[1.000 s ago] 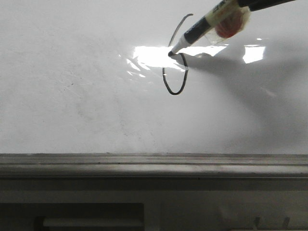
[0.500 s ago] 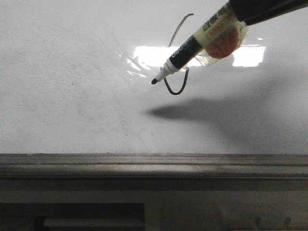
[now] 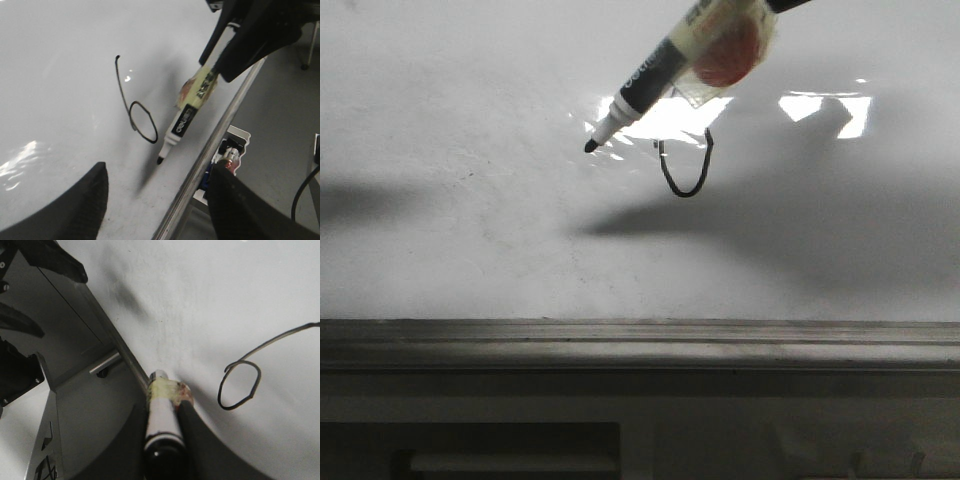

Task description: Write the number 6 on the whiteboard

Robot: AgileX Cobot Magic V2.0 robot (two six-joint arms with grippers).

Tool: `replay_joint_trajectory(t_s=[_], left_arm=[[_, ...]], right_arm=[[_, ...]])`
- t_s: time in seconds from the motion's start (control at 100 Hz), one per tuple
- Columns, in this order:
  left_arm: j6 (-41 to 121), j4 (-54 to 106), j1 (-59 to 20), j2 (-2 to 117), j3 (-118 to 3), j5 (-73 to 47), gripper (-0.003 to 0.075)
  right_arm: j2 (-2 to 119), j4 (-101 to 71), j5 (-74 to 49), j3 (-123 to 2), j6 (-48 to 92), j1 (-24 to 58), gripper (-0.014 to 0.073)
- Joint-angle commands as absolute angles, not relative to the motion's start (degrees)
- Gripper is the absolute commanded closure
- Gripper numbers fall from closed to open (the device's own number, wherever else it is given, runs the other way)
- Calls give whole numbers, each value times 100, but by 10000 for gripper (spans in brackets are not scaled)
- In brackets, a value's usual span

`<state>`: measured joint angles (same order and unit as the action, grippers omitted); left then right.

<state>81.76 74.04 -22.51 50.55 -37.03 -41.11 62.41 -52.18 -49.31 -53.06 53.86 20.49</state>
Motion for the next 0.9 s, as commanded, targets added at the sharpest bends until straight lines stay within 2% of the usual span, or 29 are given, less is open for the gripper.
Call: replay_joint_trajectory(t_s=[0.0,0.24,0.58,0.89], left_arm=[[8211,7536,-2831,5352,-4126,-3689,334],[8211,7237,-4070,6134,-4578,-2548,334],[8211,7100,-4274,6508,-4696,-2245,337],[8211,7091,-4274,6764,-4696,-2246,479]], right_arm=[[6230,-5495,-4879,-5573,5463,2142,640],[6230,-5495,-4840,-5573,5486,2372,640],[6230,-5495,-4889,-5573,5486,2372,641],[6230,-5495,-4984,-5573,5529,2372,641]])
